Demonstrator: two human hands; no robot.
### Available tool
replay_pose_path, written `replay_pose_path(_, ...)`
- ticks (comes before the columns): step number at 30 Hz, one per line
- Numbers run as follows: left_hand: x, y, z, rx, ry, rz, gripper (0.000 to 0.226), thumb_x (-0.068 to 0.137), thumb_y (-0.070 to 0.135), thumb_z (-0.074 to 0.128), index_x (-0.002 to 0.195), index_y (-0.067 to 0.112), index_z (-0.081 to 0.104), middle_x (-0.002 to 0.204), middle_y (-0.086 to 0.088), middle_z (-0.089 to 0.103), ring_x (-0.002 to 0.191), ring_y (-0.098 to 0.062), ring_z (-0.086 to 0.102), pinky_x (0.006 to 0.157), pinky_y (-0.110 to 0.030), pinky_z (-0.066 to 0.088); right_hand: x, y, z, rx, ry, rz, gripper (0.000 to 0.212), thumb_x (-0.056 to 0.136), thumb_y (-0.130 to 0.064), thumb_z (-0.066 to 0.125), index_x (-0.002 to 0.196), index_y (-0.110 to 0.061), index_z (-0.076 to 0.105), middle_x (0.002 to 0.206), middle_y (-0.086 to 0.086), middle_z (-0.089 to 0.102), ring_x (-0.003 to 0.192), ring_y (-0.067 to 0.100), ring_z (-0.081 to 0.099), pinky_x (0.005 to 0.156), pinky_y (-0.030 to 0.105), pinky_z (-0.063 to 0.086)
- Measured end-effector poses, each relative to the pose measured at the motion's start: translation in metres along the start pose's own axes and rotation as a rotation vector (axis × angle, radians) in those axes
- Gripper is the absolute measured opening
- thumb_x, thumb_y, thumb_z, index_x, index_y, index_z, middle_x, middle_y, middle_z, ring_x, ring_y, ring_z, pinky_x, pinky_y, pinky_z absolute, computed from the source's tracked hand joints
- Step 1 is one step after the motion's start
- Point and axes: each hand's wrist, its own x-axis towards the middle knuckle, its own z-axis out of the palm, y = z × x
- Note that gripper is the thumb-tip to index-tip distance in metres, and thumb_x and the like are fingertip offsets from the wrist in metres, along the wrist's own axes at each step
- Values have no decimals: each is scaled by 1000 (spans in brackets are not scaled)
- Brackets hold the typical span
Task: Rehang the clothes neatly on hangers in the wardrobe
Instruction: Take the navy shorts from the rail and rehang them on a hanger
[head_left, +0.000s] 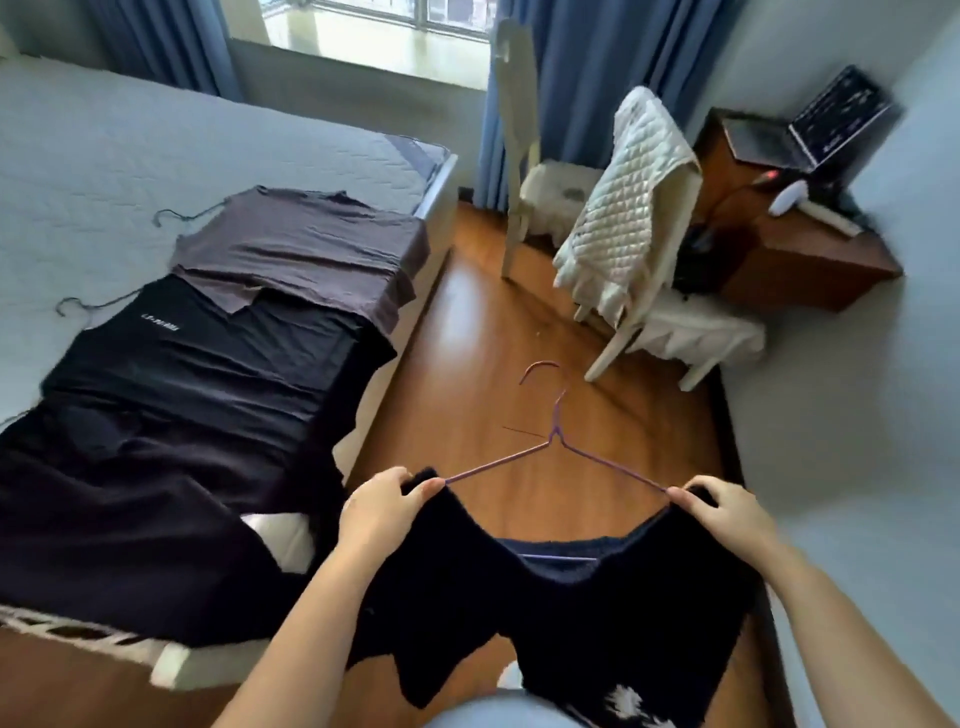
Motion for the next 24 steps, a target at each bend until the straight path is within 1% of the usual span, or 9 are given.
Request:
replay_pose_path(3, 31, 73, 32, 22, -76, 84, 35, 86, 54, 47, 81, 20, 52, 71, 7, 52, 70, -14, 51, 58, -27, 35, 23, 41, -49, 35, 85, 86, 19, 88, -34, 56, 82, -16, 59, 86, 9, 61, 90, 28, 56, 74, 31, 36)
replay_pose_path(5, 50, 103, 46, 27, -89, 118, 34, 87, 53, 47, 82, 20, 52, 69, 9, 51, 64, -9, 48, 51, -23, 30, 39, 58, -70, 64, 123, 121, 20, 88, -33, 56, 82, -15, 59, 84, 8, 61, 89, 28, 56, 72, 32, 38)
replay_pose_path(8, 79, 124, 52, 52, -73, 140, 33, 87, 50, 47, 85, 18, 56, 77, 4, 57, 69, -11, 50, 51, -21, 30, 68, 69, -81, 73, 112, 151, 21, 88, -36, 55, 81, -17, 59, 82, 5, 61, 86, 26, 56, 71, 32, 39)
replay_pose_path(11, 116, 132, 46, 65, -30, 143, 29, 87, 46, 51, 81, 18, 55, 80, 0, 58, 75, -16, 52, 56, -25, 31, 110, 64, -76, 82, 86, 156, 21, 88, -39, 54, 84, -19, 59, 84, 4, 63, 85, 23, 56, 69, 32, 39)
replay_pose_path(13, 149, 131, 37, 57, 6, 126, 29, 86, 47, 53, 78, 19, 55, 77, 0, 58, 75, -18, 53, 59, -28, 35, 145, 53, -70, 106, 58, 143, 22, 88, -40, 53, 82, -20, 58, 81, 0, 62, 82, 21, 56, 65, 31, 40)
replay_pose_path(16, 211, 126, 20, 20, 44, 67, 33, 84, 49, 54, 72, 17, 55, 73, 0, 60, 74, -20, 57, 60, -33, 40, 211, 21, -65, 119, 6, 111, 25, 89, -41, 52, 85, -17, 59, 79, -4, 60, 81, 17, 56, 64, 24, 41)
replay_pose_path(20, 307, 134, -13, -19, 97, 22, 33, 83, 49, 55, 72, 18, 56, 71, 0, 60, 71, -19, 56, 58, -32, 38, 315, -42, -74, 100, -31, 56, 25, 90, -40, 51, 90, -16, 59, 82, -4, 60, 84, 17, 55, 61, 20, 40)
replay_pose_path(22, 351, 135, -35, -18, 122, -9, 34, 83, 49, 55, 70, 18, 55, 67, 1, 58, 68, -18, 55, 55, -32, 36, 366, -76, -82, 82, -46, 24, 24, 89, -39, 51, 88, -17, 59, 83, -3, 60, 85, 18, 56, 61, 21, 40)
replay_pose_path(24, 393, 135, -55, -35, 136, -47, 35, 83, 48, 56, 63, 21, 50, 62, 3, 54, 64, -18, 53, 53, -32, 35, 415, -107, -86, 65, -55, -7, 24, 89, -41, 51, 88, -19, 58, 83, -4, 61, 85, 18, 56, 62, 24, 40)
